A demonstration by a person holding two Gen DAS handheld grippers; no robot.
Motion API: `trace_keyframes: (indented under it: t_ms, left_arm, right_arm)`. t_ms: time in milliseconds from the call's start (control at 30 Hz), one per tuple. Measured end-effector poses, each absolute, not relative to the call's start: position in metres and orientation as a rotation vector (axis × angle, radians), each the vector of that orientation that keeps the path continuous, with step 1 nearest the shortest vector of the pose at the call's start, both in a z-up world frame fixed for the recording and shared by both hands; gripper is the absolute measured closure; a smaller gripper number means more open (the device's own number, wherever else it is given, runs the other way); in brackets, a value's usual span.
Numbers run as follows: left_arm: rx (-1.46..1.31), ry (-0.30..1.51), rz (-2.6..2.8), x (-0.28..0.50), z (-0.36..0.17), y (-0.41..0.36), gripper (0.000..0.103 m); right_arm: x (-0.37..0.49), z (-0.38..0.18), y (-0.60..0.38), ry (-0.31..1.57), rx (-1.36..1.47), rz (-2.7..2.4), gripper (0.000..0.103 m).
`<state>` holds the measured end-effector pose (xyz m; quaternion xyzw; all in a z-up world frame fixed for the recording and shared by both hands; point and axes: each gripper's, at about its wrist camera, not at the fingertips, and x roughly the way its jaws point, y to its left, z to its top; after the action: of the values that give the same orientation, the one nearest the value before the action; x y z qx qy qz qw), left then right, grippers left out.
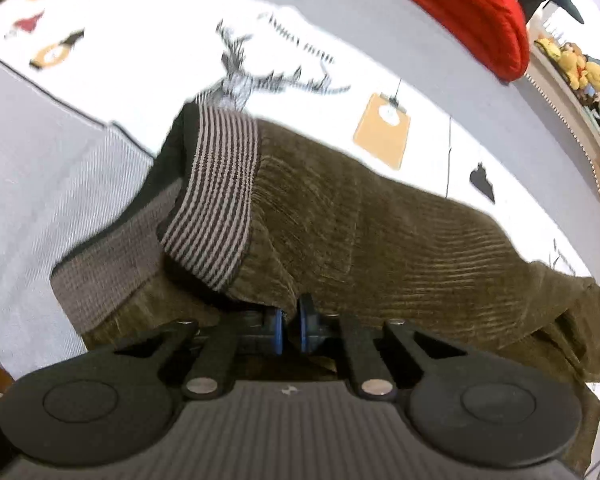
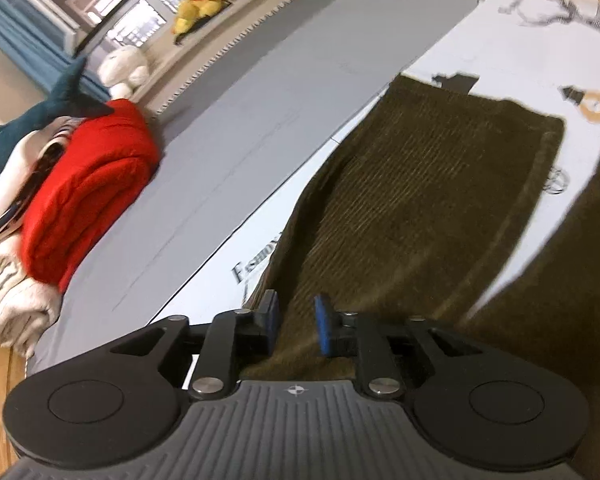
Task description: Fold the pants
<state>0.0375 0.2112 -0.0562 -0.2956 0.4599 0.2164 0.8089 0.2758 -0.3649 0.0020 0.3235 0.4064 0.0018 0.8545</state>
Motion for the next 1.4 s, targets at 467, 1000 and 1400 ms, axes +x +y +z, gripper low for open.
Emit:
trace_keyframes:
  t_ms: [467, 1000, 1400]
  left_arm:
    - [-0.642, 0.980, 0.450, 0.042, -0.052, 0.222, 0.096]
    - [-0.602, 0.800, 0.426, -0.013, -0.012, 0.238, 0.100]
    - [-0.790, 0.965, 0.521, -0.043, -0.047, 0.264, 0.084]
  right_arm:
    - [0.382, -0.066, -0.330, 0.920, 0.737, -0.025, 0.067]
    - [0.198, 0.055, -0.372, 0.781, 0.617, -0.080, 0.097]
    - [0.090, -0.001, -0.426, 0.960, 0.537, -0.129, 0.095]
